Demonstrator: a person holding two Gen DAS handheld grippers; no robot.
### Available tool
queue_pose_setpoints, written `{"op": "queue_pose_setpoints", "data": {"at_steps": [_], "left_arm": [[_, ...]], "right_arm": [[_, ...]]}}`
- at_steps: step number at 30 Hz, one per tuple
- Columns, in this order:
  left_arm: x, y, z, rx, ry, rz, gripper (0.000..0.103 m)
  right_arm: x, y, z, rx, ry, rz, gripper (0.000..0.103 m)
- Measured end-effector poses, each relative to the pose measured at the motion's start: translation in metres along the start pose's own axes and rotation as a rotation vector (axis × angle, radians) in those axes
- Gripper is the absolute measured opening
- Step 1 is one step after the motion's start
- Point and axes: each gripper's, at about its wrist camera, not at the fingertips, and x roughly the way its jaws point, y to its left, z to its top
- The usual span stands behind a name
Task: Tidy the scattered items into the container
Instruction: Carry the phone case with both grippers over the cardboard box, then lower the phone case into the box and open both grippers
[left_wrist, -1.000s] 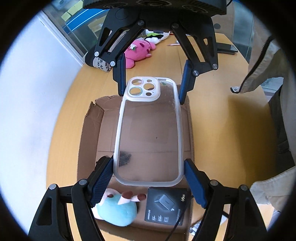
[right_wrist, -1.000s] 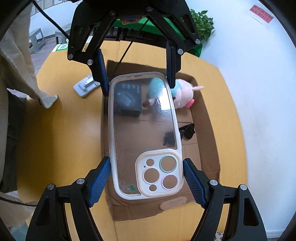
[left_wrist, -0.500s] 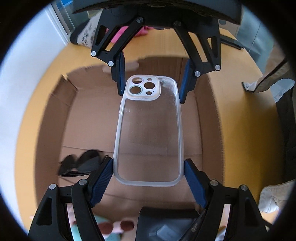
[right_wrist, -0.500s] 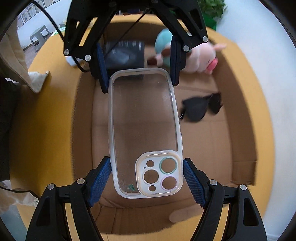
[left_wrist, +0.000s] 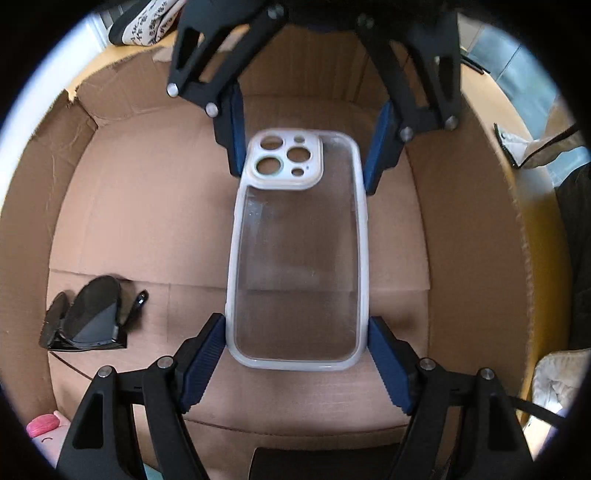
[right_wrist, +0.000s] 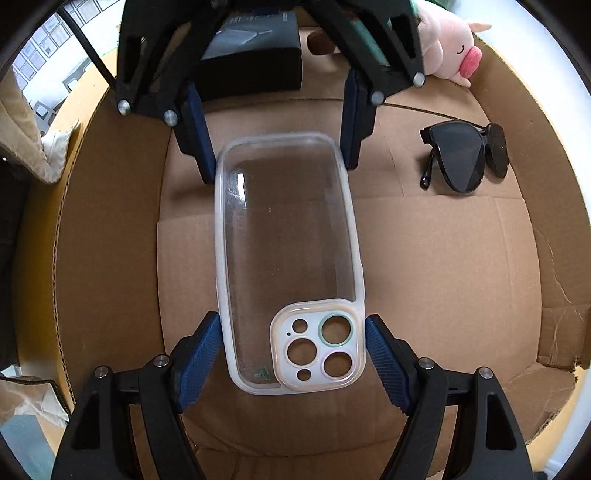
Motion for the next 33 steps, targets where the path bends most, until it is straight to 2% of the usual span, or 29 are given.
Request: {"op": "queue_pose_setpoints", "data": {"at_steps": [8,12,17,20,22,28,30,33], "left_arm": [[0.0,-0.007,0.003,-0.017,0.025,0.015,0.077],[-0.014,-0.012,-0.004,-0.046,0.026,0.056,0.077],[-0.049,-0.023,-0.028,-0.171,-0.009,0.115,0.077],[-0.062,-0.034,-0.044,-0.231,-0.036,0.124,0.077],[-0.059,-0.037,-0.048,-0.239,-0.03,0.129,0.077],[-0.044,-0.012,-0.034,-0.202,0.025,0.131,0.077],[-0.042,-0.003,-0.028,-0.197,0.029,0.142,0.077],[-0.036,-0.002,-0.019,-0.178,0.047,0.17,0.077]], "right_arm": [[-0.006,0.001,0.001,0.009,0.026,-0.018,0.084],[-0.016,0.008,-0.002,0.012,0.01,-0.106,0.088],[-0.044,0.014,-0.016,0.189,-0.069,-0.154,0.088],[-0.059,0.022,-0.024,0.318,-0.116,-0.16,0.088],[-0.064,0.03,-0.025,0.384,-0.134,-0.121,0.088],[-0.073,0.046,-0.021,0.454,-0.147,-0.136,0.089],[-0.052,0.054,-0.013,0.488,-0.161,-0.128,0.09],[-0.04,0.045,-0.006,0.517,-0.173,-0.132,0.093]]}}
